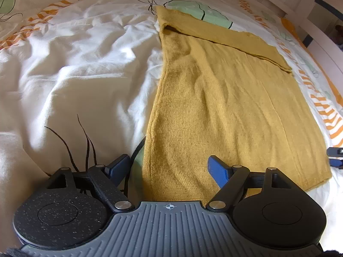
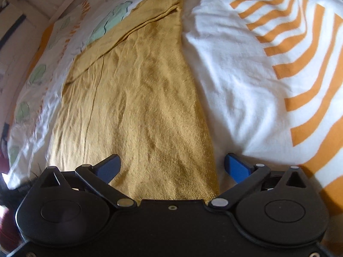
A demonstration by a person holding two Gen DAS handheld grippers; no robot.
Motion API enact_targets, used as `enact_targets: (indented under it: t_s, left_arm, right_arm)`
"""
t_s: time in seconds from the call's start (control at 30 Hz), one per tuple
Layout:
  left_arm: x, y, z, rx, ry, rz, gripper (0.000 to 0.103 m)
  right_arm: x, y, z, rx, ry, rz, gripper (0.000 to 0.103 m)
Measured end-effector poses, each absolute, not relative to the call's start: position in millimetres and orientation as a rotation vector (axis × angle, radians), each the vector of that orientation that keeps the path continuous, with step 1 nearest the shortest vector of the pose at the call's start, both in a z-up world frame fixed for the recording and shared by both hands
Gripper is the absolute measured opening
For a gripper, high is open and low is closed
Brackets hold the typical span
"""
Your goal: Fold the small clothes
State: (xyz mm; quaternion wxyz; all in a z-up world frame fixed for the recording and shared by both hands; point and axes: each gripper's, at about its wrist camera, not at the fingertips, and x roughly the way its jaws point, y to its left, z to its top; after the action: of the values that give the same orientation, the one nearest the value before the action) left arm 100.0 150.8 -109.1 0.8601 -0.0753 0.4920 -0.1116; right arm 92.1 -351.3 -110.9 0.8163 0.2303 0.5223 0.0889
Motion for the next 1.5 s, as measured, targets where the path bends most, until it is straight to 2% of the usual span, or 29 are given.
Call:
enact_targets:
  t_s: [0.13, 0.23, 0.5, 0.8, 0.87, 0.93, 0.97, 1.0, 1.03, 1.07, 1.1, 1.5]
  left_arm:
    - [98.2, 152.1, -108.1, -0.17, 1.036, -0.246, 0.073]
    - [94.6, 153.8, -108.1, -0.201, 1.051, -0.282, 0.057]
    - [93.2, 158.5, -111.3, -0.241, 1.062, -0.28, 0.036]
    - [92.8, 159.0, -111.0, -0.239, 1.052, -0.277, 0.032]
    - [92.5, 159.2, -110.7, -0.24, 1.05, -0.277, 0.03]
    - [92.3, 160.2, -110.3, -0.246, 1.046, -0.273, 0.022]
    - [92.5, 161.2, -109.9, -0.254, 1.041, -0.271, 0.019]
    - [92.6, 161.8, -109.1, -0.26, 1.036, -0.267, 0.014]
    - [92.5, 162.3, -108.1, -0.262, 1.03, -0.263, 0.008]
    - [91.8, 162.4, -106.2, -0.263, 1.015, -0.26, 0.007]
    - [91.2, 161.8, -104.0, -0.264, 1.003, -0.26, 0.006]
    - [96.8, 167.2, -54.7, -0.428, 0.824, -0.3, 0.004]
  right_arm:
    - [93.0, -346.2, -110.9, 0.439, 1.124, 0.195, 0.103]
    - [93.6, -346.4, -111.0, 0.448, 1.124, 0.196, 0.103]
    - [92.4, -352.2, -110.5, 0.481, 1.121, 0.206, 0.103]
    - [87.7, -355.9, -107.3, 0.523, 1.18, 0.233, 0.103]
    - [85.9, -351.7, -106.4, 0.48, 1.187, 0.227, 0.095]
    - [84.7, -349.8, -104.4, 0.43, 1.187, 0.195, 0.071]
    - [83.8, -350.6, -103.1, 0.414, 1.182, 0.178, 0.064]
    - [82.8, -352.4, -102.4, 0.41, 1.174, 0.166, 0.05]
    - [82.4, -354.6, -101.7, 0.422, 1.165, 0.165, 0.029]
    - [81.8, -357.9, -101.5, 0.458, 1.156, 0.178, 0.019]
    - [81.2, -359.4, -100.9, 0.485, 1.147, 0.187, 0.015]
    - [78.8, -363.2, -56.5, 0.676, 0.857, 0.315, 0.015]
